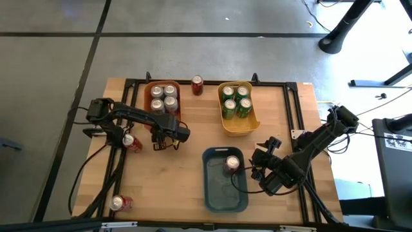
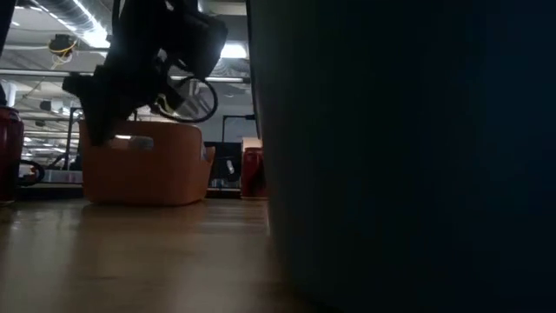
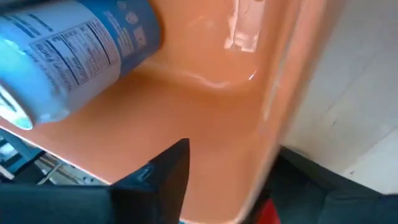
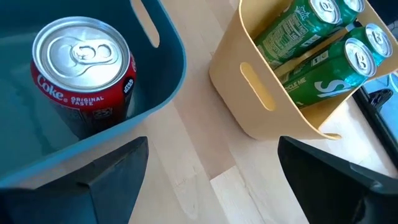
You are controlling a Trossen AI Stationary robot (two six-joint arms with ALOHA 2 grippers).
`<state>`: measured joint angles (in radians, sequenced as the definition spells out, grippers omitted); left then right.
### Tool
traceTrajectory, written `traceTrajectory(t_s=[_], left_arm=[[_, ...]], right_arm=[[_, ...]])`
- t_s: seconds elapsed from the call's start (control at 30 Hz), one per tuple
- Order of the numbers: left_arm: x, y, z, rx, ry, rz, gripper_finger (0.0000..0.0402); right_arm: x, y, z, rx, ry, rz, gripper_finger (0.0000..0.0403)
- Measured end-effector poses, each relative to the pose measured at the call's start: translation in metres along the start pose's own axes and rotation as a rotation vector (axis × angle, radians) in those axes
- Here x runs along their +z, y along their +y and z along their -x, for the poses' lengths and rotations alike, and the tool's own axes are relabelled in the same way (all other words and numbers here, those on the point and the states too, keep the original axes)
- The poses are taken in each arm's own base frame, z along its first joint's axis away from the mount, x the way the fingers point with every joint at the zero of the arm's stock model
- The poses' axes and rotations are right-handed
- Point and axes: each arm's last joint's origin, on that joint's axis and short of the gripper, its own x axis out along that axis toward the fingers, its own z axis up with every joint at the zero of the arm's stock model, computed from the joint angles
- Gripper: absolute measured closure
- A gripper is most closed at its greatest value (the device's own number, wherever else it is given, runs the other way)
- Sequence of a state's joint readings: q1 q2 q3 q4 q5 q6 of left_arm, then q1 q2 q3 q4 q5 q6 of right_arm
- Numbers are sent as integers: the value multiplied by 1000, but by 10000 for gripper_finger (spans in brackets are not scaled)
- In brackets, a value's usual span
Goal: Sort soda cans
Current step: Move the orange bin to the top left, then put the red soda can into the blue bin
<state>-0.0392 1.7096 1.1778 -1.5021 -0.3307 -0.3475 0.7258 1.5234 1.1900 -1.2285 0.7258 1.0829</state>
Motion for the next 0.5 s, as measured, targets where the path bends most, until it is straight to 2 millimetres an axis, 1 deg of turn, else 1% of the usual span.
traceTrajectory(t_s=[0.13, 0.3, 0.4, 0.5], left_arm=[[-1, -3, 14, -6, -31, -27, 194], [-1, -6, 39, -29, -134, -53, 190], [-4, -4, 55, -66, -251, -47, 190], [-15, 4, 69, -109, -375, -18, 190]], right_arm=[[0, 0, 0, -2, -2, 44, 45], [4, -1, 0, -57, -103, 65, 45], [12, -5, -3, -93, -133, 52, 45], [27, -12, -9, -120, -119, 71, 45]])
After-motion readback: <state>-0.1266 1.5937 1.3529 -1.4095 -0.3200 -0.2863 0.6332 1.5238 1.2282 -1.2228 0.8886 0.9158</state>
